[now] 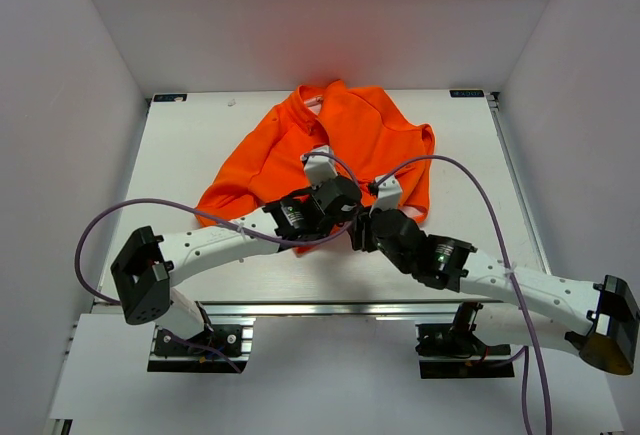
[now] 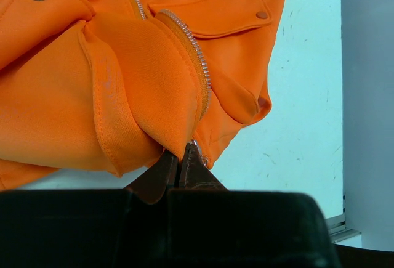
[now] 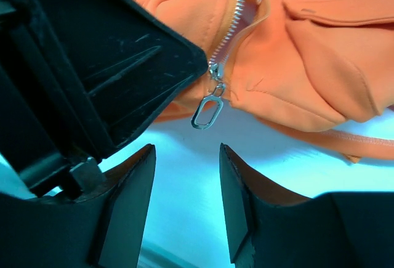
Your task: Zip up the jacket
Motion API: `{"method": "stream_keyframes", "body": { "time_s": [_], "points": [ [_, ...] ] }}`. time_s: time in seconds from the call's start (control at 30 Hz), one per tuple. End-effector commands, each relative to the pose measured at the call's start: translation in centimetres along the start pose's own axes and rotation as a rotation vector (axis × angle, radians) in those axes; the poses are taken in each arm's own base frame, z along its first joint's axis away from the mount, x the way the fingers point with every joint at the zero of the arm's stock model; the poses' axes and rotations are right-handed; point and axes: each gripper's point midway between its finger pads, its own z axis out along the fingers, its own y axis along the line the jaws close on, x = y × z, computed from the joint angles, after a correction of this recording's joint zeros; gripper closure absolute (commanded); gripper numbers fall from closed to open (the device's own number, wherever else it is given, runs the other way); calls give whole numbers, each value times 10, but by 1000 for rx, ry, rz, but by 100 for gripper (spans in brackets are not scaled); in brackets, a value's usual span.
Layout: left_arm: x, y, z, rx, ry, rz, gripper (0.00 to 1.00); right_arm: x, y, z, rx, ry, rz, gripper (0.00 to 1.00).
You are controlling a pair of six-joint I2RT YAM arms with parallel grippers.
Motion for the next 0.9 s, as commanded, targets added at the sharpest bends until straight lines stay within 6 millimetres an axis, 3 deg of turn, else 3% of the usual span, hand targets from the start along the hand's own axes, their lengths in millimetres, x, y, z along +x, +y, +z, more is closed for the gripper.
{"method": "stream_keyframes", "body": {
  "time_s": [0.0,0.27,0.47,0.87],
  "points": [
    [-8,-22,-25,104,21,-41,100,-26,-16,9,113,-134,85,49],
    [-3,-24,-24,109,38,-31,100,-25,-23,22,189,-169,116,47],
    [-1,-25,-25,118,50,-31,100,-37,-27,27,228,-241,169,48],
    [-10,-24,-32,124,26,-46,100,-32,-28,13,168,-227,184,28]
  ]
}}
